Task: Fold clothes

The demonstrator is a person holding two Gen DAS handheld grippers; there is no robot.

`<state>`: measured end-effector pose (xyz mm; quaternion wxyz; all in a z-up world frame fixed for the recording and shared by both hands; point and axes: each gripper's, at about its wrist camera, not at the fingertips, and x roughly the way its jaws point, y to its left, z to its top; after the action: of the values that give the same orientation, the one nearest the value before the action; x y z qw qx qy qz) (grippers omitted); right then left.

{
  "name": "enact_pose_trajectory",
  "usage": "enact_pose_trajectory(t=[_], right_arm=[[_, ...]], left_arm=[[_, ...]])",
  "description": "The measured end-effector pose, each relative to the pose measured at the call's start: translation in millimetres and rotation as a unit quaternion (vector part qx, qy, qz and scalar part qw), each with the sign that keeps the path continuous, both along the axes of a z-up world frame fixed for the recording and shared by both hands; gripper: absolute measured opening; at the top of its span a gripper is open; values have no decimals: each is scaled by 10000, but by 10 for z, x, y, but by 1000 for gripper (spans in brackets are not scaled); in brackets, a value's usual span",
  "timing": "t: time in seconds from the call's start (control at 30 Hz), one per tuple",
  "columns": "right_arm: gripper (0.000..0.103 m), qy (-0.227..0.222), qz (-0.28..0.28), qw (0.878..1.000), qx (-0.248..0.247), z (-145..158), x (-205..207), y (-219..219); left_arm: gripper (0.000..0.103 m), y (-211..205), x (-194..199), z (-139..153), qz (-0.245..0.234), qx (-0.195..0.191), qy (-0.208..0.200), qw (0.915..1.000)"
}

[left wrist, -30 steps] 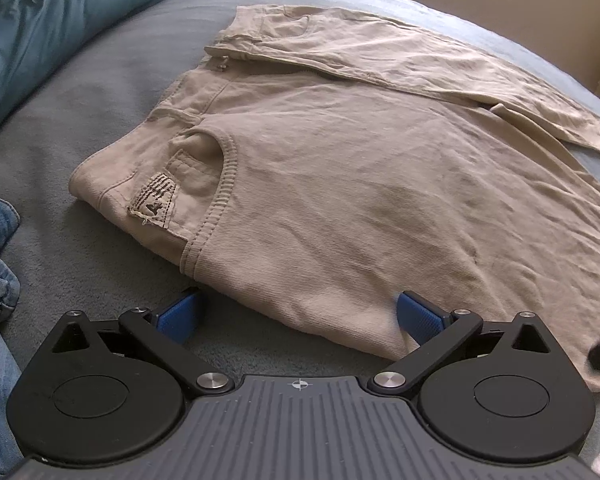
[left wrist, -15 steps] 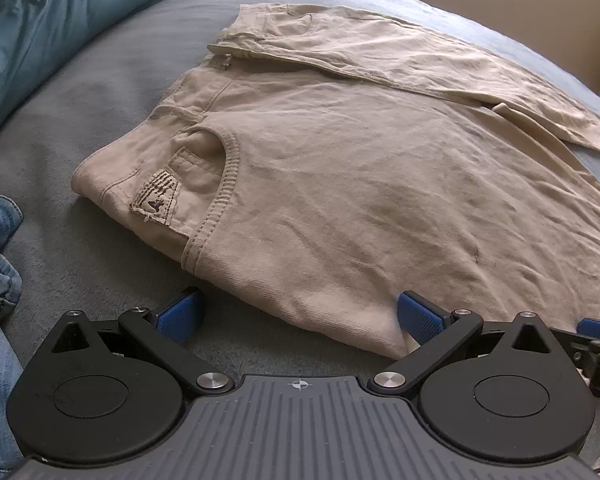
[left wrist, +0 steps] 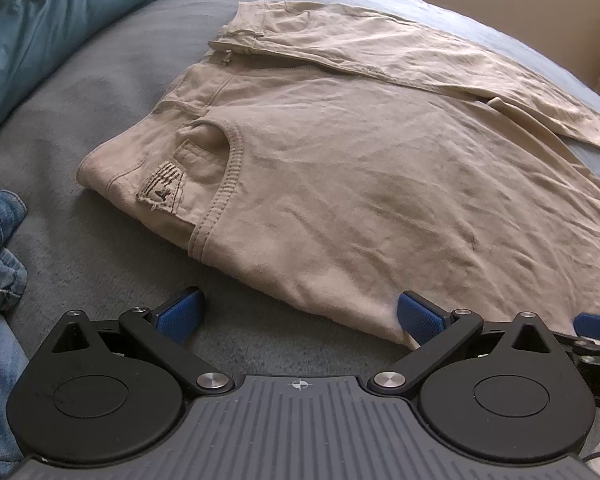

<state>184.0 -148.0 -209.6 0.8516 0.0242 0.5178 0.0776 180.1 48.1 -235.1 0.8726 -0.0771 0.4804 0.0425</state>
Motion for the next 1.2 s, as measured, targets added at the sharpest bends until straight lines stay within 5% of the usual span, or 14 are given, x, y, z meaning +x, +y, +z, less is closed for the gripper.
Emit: enact_pose_trajectory(t=[0.2, 0.33, 0.47, 0.6, 0.73, 0.9, 1.07, 1.2], right_arm=[[75, 137, -228, 9967, 761, 233, -179, -192], [74, 205, -624, 9783, 1966, 348, -248, -392], [73, 938, -1393, 9098, 3794, 71, -204, -606], [71, 1565, -2095, 8472, 4625, -284, -209, -630], [67, 1676, -2720, 8334, 4510, -469, -221, -633], [65, 1270, -3486, 7982, 4746, -532, -249, -834], [61, 1167, -3619, 7939, 4746, -562, -246, -870], [48, 900, -3781, 7940, 4675, -520, -285, -907]], left_arm=[[103, 57, -122, 56, 62, -85, 78, 9999], [103, 91, -156, 92, 108, -109, 80, 9998], [102, 167, -176, 120, 257, -242, 61, 9994], [102, 215, -195, 109, 351, -261, 62, 9990], [102, 216, -212, 90, 370, -286, 65, 9989], [102, 253, -210, 80, 442, -360, 22, 9984], [99, 304, -214, 79, 616, -439, -120, 9971], [97, 388, -220, 74, 892, -652, -326, 9933]])
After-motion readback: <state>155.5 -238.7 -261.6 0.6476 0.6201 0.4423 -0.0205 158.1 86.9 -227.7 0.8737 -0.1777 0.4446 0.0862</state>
